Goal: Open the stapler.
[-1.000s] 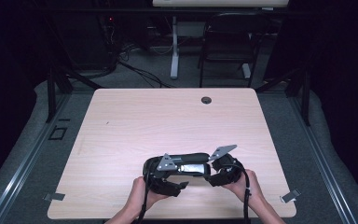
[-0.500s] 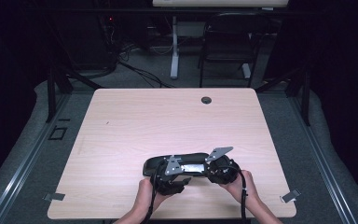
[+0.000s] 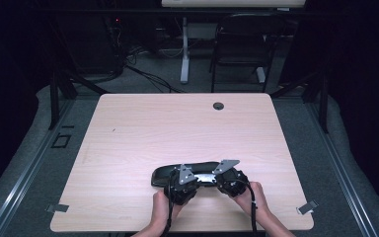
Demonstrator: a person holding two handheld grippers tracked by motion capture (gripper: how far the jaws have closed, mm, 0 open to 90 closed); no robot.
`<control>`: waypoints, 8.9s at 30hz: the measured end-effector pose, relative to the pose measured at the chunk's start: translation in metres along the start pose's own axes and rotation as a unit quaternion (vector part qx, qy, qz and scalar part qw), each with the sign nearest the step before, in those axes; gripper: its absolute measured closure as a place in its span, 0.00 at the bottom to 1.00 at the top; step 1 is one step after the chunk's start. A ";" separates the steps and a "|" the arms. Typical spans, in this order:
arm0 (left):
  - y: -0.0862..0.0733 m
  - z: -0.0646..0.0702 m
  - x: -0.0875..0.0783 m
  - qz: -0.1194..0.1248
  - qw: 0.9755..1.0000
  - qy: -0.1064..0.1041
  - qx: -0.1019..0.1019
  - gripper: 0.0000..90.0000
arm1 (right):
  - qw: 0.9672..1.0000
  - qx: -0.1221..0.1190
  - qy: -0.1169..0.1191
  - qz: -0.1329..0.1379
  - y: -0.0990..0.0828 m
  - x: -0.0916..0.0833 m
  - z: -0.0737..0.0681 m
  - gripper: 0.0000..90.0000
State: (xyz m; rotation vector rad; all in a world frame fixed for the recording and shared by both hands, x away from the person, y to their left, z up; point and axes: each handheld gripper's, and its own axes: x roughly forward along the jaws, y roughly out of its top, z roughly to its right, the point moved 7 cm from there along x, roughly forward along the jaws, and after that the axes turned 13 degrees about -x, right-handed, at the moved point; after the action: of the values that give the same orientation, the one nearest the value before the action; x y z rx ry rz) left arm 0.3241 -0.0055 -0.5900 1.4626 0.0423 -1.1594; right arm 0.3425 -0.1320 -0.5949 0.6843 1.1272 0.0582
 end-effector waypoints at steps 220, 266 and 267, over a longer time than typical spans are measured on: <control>0.059 -0.060 -0.102 0.173 0.980 0.017 -0.096 1.00 | 1.000 0.018 -0.006 0.018 -0.004 0.015 0.001 1.00; 0.038 -0.128 -0.132 0.170 0.960 0.085 -0.205 0.97 | 1.000 0.017 -0.004 0.012 -0.003 0.015 0.000 1.00; 0.036 -0.131 -0.133 0.173 0.959 0.071 -0.213 0.98 | 1.000 0.017 -0.005 0.014 -0.003 0.015 0.000 1.00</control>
State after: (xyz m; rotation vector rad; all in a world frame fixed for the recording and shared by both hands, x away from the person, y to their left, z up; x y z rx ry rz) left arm 0.3590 0.1603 -0.5041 1.1095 0.1230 -0.7055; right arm 0.3485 -0.1283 -0.6086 0.7296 1.1112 0.0601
